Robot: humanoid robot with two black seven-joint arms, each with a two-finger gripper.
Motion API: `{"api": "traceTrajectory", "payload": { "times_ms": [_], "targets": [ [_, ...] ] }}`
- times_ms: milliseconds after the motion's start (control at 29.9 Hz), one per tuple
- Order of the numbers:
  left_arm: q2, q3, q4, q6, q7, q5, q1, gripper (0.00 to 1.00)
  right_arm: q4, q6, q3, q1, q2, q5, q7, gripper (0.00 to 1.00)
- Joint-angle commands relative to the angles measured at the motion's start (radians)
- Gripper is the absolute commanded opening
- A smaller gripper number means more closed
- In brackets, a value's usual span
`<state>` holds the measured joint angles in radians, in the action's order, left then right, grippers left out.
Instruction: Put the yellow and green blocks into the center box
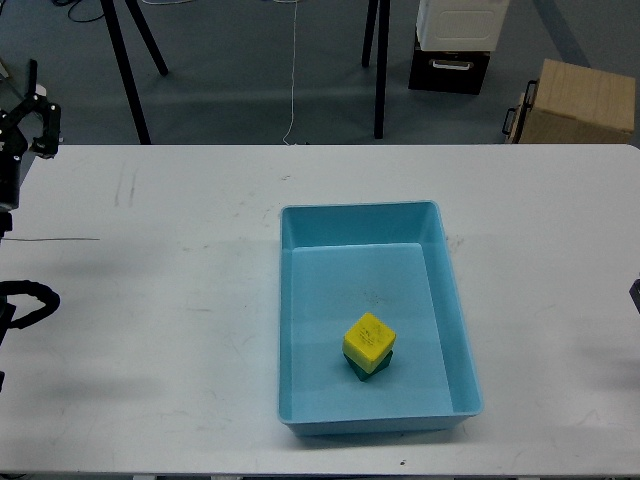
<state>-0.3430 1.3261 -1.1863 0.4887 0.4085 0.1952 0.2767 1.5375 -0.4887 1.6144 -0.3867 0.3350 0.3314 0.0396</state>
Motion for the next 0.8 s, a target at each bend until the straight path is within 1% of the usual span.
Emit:
{"api": "traceTrajectory", "payload": {
  "times_ms": [0, 67, 134, 234, 334, 468, 568, 669, 769],
  "targets": [
    [0.032, 0.041, -0.117, 0.000, -0.017, -0.002, -0.154, 0.90, 0.004, 0.000, -0.005, -0.001, 0.002, 0.000, 0.000, 1.00],
    [0.071, 0.071, -0.195, 0.000, -0.045, -0.005, -0.236, 0.91, 0.009, 0.000, -0.011, -0.012, 0.002, 0.000, 0.000, 1.00],
    [0.125, 0.106, -0.258, 0.000, -0.082, -0.019, -0.325, 0.92, 0.007, 0.000, -0.014, -0.015, 0.001, 0.000, -0.001, 1.00],
    [0.165, 0.113, -0.321, 0.000, -0.117, -0.069, -0.436, 0.95, 0.007, 0.000, -0.014, -0.018, 0.001, -0.002, -0.004, 1.00],
    [0.173, 0.105, -0.351, 0.000, -0.120, -0.109, -0.525, 0.97, 0.009, 0.000, -0.013, -0.017, 0.001, -0.002, -0.003, 1.00],
    [0.179, 0.101, -0.375, 0.000, -0.120, -0.120, -0.611, 0.98, 0.009, 0.000, -0.011, -0.018, -0.004, -0.002, -0.003, 1.00],
    [0.179, 0.090, -0.409, 0.000, -0.134, -0.120, -0.680, 0.98, 0.015, 0.000, -0.013, -0.026, -0.010, -0.002, -0.004, 1.00],
    [0.176, 0.044, -0.417, 0.000, -0.139, -0.120, -0.723, 0.99, 0.018, 0.000, -0.017, -0.038, -0.011, -0.003, -0.004, 1.00],
    [0.176, 0.009, -0.417, 0.000, -0.142, -0.120, -0.738, 0.99, 0.019, 0.000, -0.019, -0.044, -0.011, -0.003, -0.004, 1.00]
  ]
}}
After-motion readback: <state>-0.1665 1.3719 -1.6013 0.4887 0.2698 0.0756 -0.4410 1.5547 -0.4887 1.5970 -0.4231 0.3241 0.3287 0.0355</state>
